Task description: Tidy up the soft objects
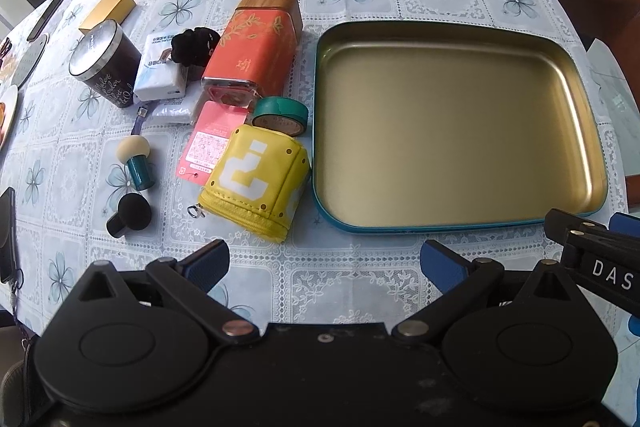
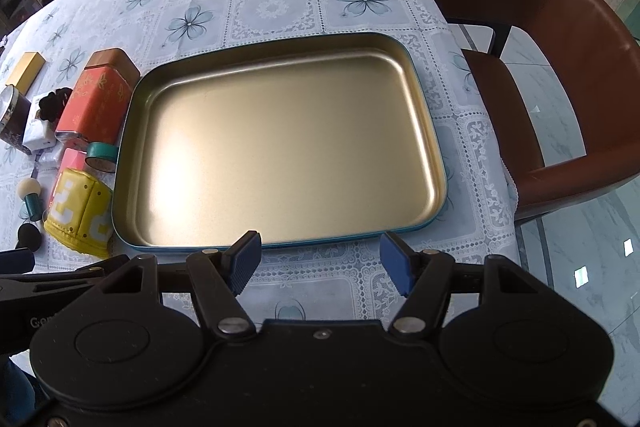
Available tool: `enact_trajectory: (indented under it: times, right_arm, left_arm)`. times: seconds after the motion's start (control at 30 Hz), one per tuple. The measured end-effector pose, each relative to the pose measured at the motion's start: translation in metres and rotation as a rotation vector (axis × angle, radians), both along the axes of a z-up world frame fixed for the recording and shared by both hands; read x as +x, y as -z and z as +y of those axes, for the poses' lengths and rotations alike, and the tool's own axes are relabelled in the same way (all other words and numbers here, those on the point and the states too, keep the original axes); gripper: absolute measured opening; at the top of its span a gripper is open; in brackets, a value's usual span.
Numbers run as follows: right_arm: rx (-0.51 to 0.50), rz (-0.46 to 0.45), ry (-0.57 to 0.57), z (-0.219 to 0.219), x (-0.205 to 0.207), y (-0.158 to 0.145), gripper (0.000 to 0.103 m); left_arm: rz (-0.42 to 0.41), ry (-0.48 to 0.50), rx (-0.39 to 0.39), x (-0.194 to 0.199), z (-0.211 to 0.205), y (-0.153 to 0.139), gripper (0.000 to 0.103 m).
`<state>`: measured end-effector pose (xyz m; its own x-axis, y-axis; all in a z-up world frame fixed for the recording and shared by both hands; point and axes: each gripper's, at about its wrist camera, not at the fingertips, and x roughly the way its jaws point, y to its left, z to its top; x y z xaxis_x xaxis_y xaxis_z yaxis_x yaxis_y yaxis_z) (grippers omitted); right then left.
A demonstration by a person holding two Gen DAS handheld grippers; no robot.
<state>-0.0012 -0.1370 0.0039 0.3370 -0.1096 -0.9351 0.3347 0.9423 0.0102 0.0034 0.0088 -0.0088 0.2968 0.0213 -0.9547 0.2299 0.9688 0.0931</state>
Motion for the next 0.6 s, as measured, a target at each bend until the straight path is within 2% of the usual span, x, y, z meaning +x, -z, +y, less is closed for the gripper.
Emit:
enact_trajectory:
  times: [0.6]
  right_arm:
    - [0.003, 0.007, -0.001, 0.0025, 0.0019, 0.0032, 0.061]
  left_arm:
    - [0.007, -0.008, -0.004, 0.0027, 0.0033, 0.0017, 0.102]
